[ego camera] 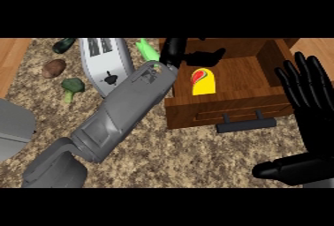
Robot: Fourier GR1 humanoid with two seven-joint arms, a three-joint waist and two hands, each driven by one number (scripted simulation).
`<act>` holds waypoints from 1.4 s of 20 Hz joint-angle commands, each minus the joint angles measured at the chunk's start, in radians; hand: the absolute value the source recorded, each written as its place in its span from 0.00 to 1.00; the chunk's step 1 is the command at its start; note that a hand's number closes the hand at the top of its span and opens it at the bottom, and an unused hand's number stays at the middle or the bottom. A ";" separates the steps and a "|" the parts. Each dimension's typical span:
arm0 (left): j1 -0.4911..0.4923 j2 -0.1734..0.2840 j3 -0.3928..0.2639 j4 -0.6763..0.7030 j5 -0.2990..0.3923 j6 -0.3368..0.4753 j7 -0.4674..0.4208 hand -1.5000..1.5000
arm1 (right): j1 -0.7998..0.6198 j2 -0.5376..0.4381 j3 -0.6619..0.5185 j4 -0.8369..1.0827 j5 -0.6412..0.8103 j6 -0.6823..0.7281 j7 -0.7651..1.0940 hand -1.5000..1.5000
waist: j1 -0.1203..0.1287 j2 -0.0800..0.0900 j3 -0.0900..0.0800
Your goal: Pick up the cup, place it into the drawer and close the drawer
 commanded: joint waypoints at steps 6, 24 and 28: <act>0.010 0.000 0.029 -0.032 0.117 -0.044 -0.114 0.00 | -0.006 0.001 -0.018 0.018 -0.074 0.029 -0.002 0.00 | 0.017 -0.001 -0.001; 0.257 0.177 0.162 -0.425 0.207 -0.077 -0.081 0.00 | 0.083 -0.155 -0.019 -0.104 0.004 0.158 0.052 1.00 | 0.143 -0.038 -0.003; 0.402 0.240 0.157 -0.600 0.199 -0.042 -0.054 0.00 | 0.106 -0.171 0.020 -0.107 0.090 0.175 0.059 1.00 | 0.145 -0.036 -0.002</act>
